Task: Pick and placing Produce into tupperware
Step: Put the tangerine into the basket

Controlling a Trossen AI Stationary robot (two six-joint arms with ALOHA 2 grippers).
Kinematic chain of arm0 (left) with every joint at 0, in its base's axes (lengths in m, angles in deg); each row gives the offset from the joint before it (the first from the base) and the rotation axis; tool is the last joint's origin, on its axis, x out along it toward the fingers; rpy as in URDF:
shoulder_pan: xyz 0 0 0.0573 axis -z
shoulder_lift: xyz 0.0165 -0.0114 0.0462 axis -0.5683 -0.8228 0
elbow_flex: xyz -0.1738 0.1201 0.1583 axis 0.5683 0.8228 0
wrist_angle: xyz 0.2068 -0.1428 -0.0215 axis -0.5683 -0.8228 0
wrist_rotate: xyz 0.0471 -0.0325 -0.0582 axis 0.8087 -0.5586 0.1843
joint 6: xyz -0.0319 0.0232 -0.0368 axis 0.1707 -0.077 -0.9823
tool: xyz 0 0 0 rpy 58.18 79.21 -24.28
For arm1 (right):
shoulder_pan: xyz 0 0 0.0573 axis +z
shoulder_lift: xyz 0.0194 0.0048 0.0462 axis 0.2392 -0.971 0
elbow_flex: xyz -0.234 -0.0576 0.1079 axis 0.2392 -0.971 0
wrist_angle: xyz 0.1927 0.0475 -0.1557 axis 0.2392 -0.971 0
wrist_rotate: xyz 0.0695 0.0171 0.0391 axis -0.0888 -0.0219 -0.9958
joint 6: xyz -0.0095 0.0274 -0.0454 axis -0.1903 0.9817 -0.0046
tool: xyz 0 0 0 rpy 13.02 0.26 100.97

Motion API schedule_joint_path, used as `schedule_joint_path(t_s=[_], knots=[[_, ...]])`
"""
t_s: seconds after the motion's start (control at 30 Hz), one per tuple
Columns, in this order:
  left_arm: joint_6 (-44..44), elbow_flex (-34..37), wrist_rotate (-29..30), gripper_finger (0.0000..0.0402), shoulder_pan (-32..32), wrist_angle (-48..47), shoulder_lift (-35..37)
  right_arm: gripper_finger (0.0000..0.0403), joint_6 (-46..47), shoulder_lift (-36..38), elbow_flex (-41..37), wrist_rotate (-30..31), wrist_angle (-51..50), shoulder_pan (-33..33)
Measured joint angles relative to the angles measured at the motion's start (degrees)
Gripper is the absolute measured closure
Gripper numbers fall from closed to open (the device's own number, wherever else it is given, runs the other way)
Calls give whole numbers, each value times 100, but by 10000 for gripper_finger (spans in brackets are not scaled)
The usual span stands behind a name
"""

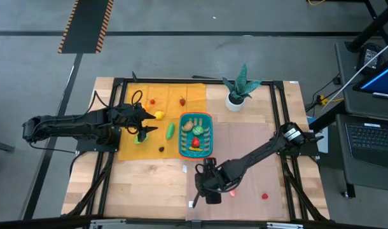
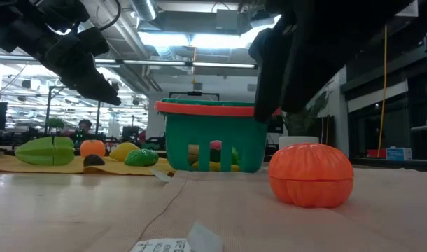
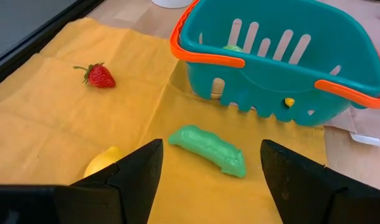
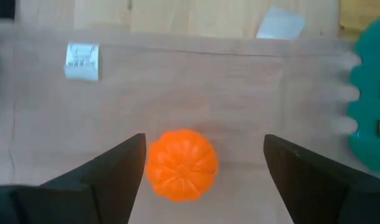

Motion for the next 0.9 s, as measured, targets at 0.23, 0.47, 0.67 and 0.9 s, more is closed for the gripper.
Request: schedule_joint_path(t_s=[0.23, 0.47, 0.67, 0.9], knots=[[1, 0, 0, 140, 0, 0, 1, 79, 164, -41, 0, 7, 4, 45], [1, 0, 0, 140, 0, 0, -1, 79, 151, -187, -2, -8, 8, 105], [1, 0, 0, 140, 0, 0, 1, 79, 300, -192, -2, -2, -20, 125], [1, 0, 0, 140, 1, 0, 1, 79, 440, -192, -7, 10, -23, 210]])
